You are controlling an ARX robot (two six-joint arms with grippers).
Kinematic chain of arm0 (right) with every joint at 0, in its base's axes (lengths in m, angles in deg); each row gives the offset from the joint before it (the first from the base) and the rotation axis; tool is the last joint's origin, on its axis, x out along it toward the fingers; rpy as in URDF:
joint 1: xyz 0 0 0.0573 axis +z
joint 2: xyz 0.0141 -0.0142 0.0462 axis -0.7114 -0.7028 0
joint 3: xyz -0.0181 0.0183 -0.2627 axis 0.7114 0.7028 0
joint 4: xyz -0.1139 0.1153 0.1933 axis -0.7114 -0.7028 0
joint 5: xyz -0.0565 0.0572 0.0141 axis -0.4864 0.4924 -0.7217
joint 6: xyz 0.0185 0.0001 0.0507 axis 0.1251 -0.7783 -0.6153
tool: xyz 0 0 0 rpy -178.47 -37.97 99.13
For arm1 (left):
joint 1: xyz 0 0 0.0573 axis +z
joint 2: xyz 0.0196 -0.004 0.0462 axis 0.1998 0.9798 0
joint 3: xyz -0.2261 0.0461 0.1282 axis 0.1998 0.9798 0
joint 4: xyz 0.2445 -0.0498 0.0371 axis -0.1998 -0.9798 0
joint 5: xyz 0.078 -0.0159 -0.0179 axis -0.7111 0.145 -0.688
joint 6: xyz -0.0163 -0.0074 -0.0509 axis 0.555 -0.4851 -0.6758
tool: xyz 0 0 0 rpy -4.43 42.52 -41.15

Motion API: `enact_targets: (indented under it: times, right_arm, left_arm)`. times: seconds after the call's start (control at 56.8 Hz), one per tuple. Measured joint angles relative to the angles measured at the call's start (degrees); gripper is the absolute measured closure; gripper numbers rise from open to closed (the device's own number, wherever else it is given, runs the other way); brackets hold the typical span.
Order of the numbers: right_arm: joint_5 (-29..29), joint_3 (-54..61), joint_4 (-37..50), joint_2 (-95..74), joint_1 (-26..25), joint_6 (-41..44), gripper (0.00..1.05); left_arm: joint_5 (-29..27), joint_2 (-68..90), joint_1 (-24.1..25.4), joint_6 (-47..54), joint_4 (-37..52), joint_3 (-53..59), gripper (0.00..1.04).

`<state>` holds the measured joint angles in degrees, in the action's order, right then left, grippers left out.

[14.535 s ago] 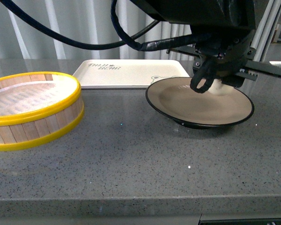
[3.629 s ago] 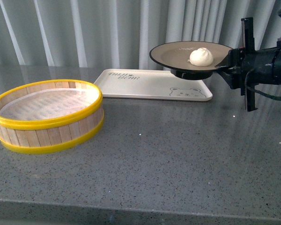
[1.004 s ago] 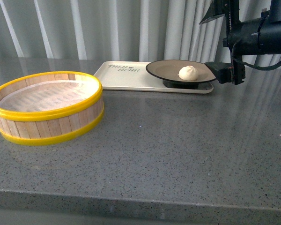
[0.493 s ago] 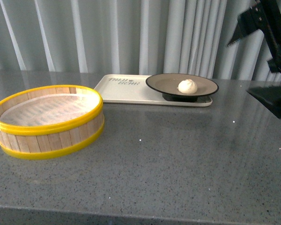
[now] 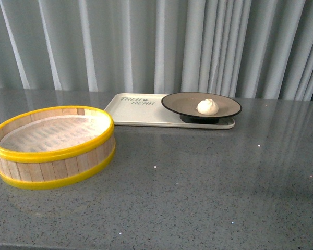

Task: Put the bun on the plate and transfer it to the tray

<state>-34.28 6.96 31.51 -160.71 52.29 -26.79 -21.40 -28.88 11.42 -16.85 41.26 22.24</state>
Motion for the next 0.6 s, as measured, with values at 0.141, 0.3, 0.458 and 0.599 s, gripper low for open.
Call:
enact_targets:
  times: [0.141, 0.3, 0.458, 0.599]
  right_arm:
    - [1.6, 6.2, 0.5, 4.5, -1.2, 3.2, 0.94]
    - [2.7, 11.3, 0.3, 10.5, -2.6, 4.1, 1.03]
    - [6.7, 16.2, -2.3, 17.7, -6.4, 4.3, 1.03]
    - [6.8, 18.8, -5.1, 23.0, -6.8, 4.3, 1.03]
  left_arm:
    - [0.0, 0.0, 0.0, 0.0, 0.0, 0.0, 0.07]
    - [0.0, 0.0, 0.0, 0.0, 0.0, 0.0, 0.07]
    - [0.0, 0.0, 0.0, 0.0, 0.0, 0.0, 0.07]
    - [0.0, 0.0, 0.0, 0.0, 0.0, 0.0, 0.07]
